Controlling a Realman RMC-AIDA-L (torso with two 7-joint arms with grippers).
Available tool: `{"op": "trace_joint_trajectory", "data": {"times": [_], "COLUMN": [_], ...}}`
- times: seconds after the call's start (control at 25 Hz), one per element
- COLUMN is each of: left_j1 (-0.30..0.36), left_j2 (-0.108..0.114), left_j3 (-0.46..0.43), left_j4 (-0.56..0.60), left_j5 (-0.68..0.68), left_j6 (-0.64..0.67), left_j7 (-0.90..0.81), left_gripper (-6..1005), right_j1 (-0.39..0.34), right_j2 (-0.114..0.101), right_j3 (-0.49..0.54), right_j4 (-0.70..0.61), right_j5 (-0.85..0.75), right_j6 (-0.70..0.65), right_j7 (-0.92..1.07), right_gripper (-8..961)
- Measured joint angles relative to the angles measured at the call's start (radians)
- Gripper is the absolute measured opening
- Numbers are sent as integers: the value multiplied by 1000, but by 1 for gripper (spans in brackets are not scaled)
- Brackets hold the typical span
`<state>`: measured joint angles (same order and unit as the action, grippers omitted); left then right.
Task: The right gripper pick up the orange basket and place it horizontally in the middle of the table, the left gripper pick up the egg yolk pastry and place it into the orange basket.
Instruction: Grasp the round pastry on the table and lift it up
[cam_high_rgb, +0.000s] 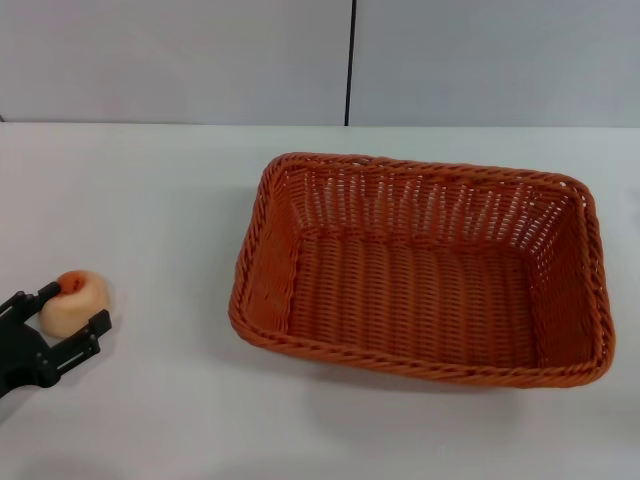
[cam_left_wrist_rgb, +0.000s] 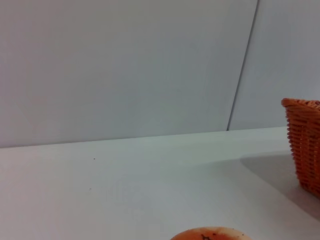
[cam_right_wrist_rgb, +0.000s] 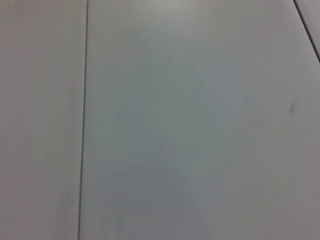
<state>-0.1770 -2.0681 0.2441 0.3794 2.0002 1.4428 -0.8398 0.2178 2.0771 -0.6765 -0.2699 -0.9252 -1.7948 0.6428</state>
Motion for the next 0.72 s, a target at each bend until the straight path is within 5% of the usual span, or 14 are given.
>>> {"op": "trace_joint_trajectory", "data": {"times": [0.48,0.52,0.72], "left_j1": [4,4,3], "left_j2": [5,5,5], "left_j3": [-5,-5,-7], "left_j4": [-1,-1,2], "left_j5": [-6,-7,-8], "left_j6": [-9,-10,-8], "left_j7": [-1,-1,-1], "left_gripper": [773,554,424], "right_j1": [5,6,9], "right_j2": [0,0,0], "right_j3": [22,26,36], "right_j4": [10,13,23], "right_j5": [2,2,2], "right_j6": [0,0,0], "right_j7": [0,0,0], "right_gripper": [571,571,570]}}
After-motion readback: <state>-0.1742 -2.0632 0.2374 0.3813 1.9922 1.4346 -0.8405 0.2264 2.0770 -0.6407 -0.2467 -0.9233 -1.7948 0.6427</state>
